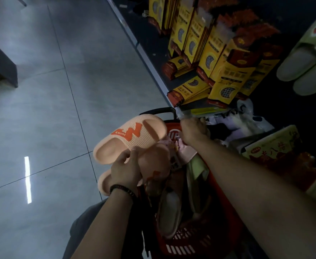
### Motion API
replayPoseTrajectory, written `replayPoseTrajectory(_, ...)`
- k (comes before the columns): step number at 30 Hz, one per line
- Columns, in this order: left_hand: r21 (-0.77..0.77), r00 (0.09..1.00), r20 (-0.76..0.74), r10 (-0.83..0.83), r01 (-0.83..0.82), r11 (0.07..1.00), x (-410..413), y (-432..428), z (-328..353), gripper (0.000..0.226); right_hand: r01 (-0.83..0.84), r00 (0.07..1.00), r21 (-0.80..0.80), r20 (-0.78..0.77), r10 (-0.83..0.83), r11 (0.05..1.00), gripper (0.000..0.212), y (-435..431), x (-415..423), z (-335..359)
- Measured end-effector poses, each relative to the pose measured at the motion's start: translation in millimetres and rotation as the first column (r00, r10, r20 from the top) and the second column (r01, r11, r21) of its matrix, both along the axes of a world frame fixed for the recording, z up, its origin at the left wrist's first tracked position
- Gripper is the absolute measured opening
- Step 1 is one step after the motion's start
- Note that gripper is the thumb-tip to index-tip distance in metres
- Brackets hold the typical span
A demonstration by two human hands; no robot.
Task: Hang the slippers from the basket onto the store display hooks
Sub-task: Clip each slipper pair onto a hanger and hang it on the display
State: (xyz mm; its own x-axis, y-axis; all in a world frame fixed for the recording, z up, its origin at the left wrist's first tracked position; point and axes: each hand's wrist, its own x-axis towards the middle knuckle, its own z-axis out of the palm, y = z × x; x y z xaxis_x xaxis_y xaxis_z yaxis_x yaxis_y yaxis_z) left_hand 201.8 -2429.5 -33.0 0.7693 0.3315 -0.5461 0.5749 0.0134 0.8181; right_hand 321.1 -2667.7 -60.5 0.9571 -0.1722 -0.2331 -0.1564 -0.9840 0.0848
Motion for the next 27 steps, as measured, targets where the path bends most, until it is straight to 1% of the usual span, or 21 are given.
replayPoseTrajectory(3, 0.019, 0.998, -0.015, -0.053, 0.053, 0.998, 1, 0, -5, 0.039, 0.016, 1.000, 0.005, -0.016, -0.016, 1.000, 0.022, 5, 7, -9)
replayPoseTrajectory(5, 0.060, 0.996, -0.040, -0.074, 0.076, 0.995, 3, 0, -2, 0.050, 0.009, 1.000, 0.013, -0.011, -0.009, 1.000, 0.014, 8, 10, -13)
replayPoseTrajectory(7, 0.088, 0.996, -0.049, -0.080, 0.084, 0.993, 3, 0, -3, 0.058, -0.006, 1.000, 0.022, -0.008, 0.006, 1.000, 0.014, 9, 10, -16)
replayPoseTrajectory(10, 0.077, 0.995, -0.057, -0.084, 0.089, 0.993, 2, 0, 0, 0.052, -0.018, 1.000, 0.041, -0.007, 0.018, 0.999, 0.018, 10, 10, -17)
replayPoseTrajectory(12, 0.075, 0.993, -0.068, -0.098, 0.103, 0.992, 2, 1, 1, 0.044, -0.041, 0.999, 0.060, 0.023, 0.040, 0.997, 0.031, 7, 10, -17)
replayPoseTrajectory(13, 0.068, 0.992, -0.073, -0.102, 0.107, 0.992, 2, 1, 1, 0.041, -0.069, 0.996, 0.081, 0.059, 0.064, 0.994, 0.039, 5, 10, -14)
replayPoseTrajectory(14, 0.058, 0.992, -0.079, -0.102, 0.107, 0.993, 1, 1, 1, 0.039, -0.097, 0.991, 0.105, 0.106, 0.086, 0.990, 0.042, 3, 9, -9)
replayPoseTrajectory(15, 0.051, 0.990, -0.093, -0.105, 0.110, 0.993, 1, 1, 1, 0.035, -0.127, 0.981, 0.138, 0.162, 0.104, 0.982, 0.040, 1, 9, -1)
replayPoseTrajectory(17, 0.025, 0.985, -0.115, -0.129, 0.132, 0.991, 0, -1, 1, 0.024, -0.172, 0.958, 0.219, 0.265, 0.111, 0.960, 0.031, -5, 8, 21)
replayPoseTrajectory(19, 0.014, 0.976, -0.132, -0.171, 0.174, 0.985, 0, -3, -3, 0.021, -0.184, 0.935, 0.302, 0.348, 0.071, 0.935, 0.017, -13, 5, 50)
replayPoseTrajectory(21, -0.003, 0.963, -0.168, -0.211, 0.213, 0.977, 0, -6, -5, 0.032, -0.195, 0.894, 0.405, 0.448, -0.008, 0.893, 0.010, -26, -2, 79)
replayPoseTrajectory(24, -0.045, 0.933, -0.198, -0.301, 0.298, 0.954, -1, -13, -16, 0.054, -0.241, 0.805, 0.508, 0.581, -0.123, 0.827, 0.018, -48, -24, 118)
replayPoseTrajectory(25, -0.058, 0.923, -0.210, -0.323, 0.318, 0.946, -1, -16, -25, 0.059, -0.237, 0.778, 0.541, 0.603, -0.175, 0.807, 0.021, -56, -35, 127)
replayPoseTrajectory(27, -0.077, 0.908, -0.220, -0.358, 0.349, 0.934, -3, -25, -21, 0.067, -0.206, 0.728, 0.631, 0.610, -0.314, 0.748, 0.022, -69, -60, 140)
